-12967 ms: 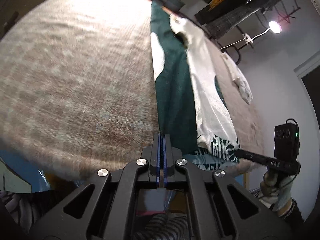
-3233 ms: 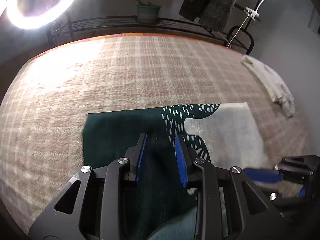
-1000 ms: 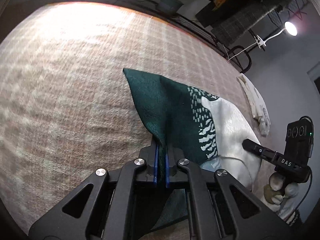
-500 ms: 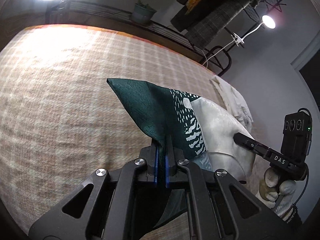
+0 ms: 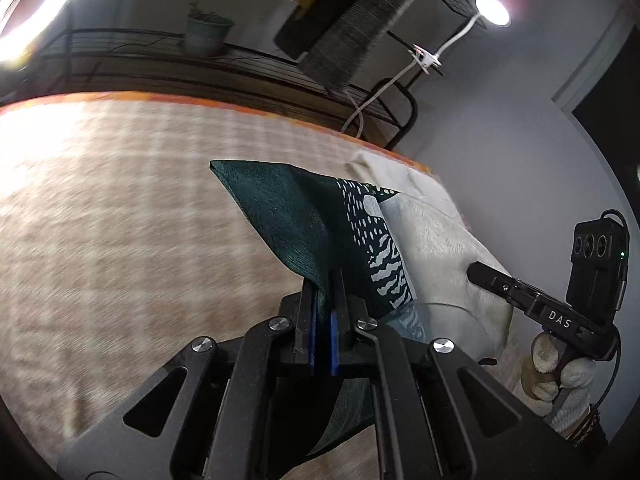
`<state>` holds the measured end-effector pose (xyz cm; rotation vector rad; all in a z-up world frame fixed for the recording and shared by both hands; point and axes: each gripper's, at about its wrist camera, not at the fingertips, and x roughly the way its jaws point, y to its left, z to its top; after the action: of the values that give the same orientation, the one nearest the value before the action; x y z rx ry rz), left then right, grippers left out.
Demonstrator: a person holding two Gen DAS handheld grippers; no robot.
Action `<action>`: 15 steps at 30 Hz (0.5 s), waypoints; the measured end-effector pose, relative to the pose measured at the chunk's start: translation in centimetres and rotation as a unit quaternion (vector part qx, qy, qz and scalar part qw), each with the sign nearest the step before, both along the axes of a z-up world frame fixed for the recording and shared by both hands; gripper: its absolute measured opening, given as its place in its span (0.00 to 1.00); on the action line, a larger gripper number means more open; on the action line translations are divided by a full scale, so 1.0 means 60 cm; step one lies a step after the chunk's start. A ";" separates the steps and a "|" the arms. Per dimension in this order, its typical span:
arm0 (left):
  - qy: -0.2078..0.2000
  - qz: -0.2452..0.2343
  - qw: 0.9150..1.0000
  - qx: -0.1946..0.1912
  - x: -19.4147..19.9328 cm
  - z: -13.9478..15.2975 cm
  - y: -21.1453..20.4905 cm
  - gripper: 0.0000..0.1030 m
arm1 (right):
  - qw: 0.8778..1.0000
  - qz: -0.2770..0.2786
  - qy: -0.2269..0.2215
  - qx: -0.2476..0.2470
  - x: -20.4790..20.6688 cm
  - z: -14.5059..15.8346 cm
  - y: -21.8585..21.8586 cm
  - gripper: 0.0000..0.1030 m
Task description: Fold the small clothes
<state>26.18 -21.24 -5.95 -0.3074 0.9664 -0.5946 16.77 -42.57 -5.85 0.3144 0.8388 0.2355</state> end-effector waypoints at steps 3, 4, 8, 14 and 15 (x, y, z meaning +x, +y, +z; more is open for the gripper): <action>-0.006 -0.013 1.000 -0.002 0.022 0.000 -0.054 0.02 | 1.000 -0.016 -0.004 -0.013 0.007 0.003 -0.051 0.02; -0.008 -0.016 1.000 -0.003 0.029 0.000 -0.069 0.02 | 1.000 -0.022 -0.005 -0.016 0.010 0.004 -0.070 0.02; -0.019 -0.035 0.999 0.000 0.053 0.001 -0.153 0.02 | 0.998 -0.044 -0.007 -0.033 0.022 0.008 -0.133 0.02; -0.032 -0.050 0.998 -0.002 0.094 0.001 -0.270 0.02 | 0.994 -0.076 -0.016 -0.071 0.052 0.025 -0.234 0.02; -0.034 -0.052 0.998 -0.002 0.103 0.002 -0.287 0.02 | 0.994 -0.080 -0.018 -0.076 0.056 0.028 -0.249 0.02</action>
<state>32.37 -38.45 -5.80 -0.2396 0.9191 -0.6973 20.14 -57.52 -4.17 0.2323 0.7875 0.0272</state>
